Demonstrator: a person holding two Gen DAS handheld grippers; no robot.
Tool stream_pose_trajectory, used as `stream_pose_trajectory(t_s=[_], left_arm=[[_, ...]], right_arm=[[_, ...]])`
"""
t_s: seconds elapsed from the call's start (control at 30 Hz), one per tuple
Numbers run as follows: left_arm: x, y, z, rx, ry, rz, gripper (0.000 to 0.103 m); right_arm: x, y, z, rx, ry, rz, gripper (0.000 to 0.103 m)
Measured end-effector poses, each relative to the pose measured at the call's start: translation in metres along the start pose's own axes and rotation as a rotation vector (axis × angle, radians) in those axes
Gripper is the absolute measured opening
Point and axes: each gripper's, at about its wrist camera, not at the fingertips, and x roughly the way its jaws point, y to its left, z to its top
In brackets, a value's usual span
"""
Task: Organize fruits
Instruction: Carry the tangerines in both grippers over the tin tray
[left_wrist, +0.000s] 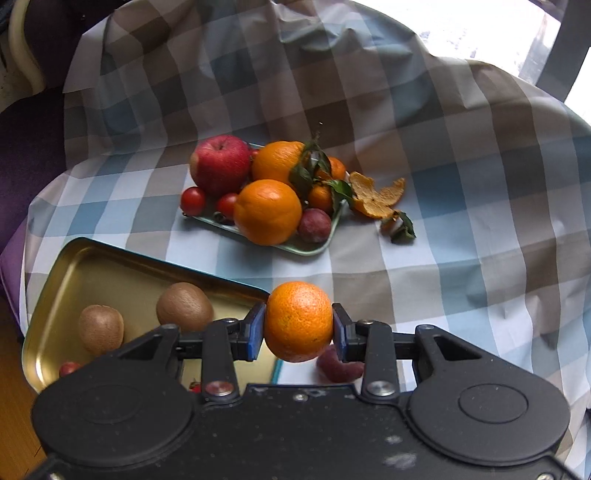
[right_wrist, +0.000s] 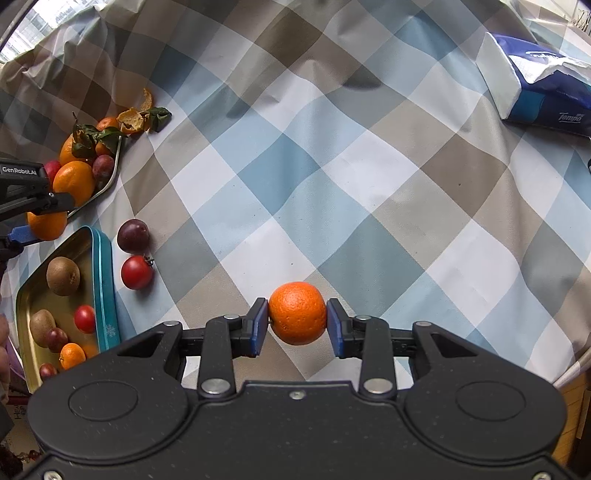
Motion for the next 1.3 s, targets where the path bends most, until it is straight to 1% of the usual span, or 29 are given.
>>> stream_pose_trajectory(t_s=[0.1,0.2,0.4,0.7,1.13,1.3], left_arm=[[-0.003,0.022,0.008,-0.057,-0.023,0.051,0.036],[-0.004,0.045,0.015,-0.11,-0.029,0.087,0.036],[-0.006,0.078,0.021,-0.189,-0.027,0.11,0.036],[-0.003,0.107,0.023,-0.21,-0.025,0.14,0.036],[0.015,0.166,0.023,-0.237,0.006,0.223,0.036],[0.023,0.188,0.022,-0.239,0.02,0.253,0.036]], right_arm=[[-0.001,0.011,0.0,-0.024,0.0,-0.002,0.044],[-0.001,0.025,0.0,-0.054,-0.001,0.002,0.044],[-0.001,0.059,-0.001,-0.126,-0.004,0.023,0.044],[0.001,0.109,-0.007,-0.226,0.0,0.074,0.044],[0.017,0.171,-0.014,-0.331,0.023,0.126,0.044],[0.022,0.199,-0.019,-0.382,0.01,0.135,0.044]])
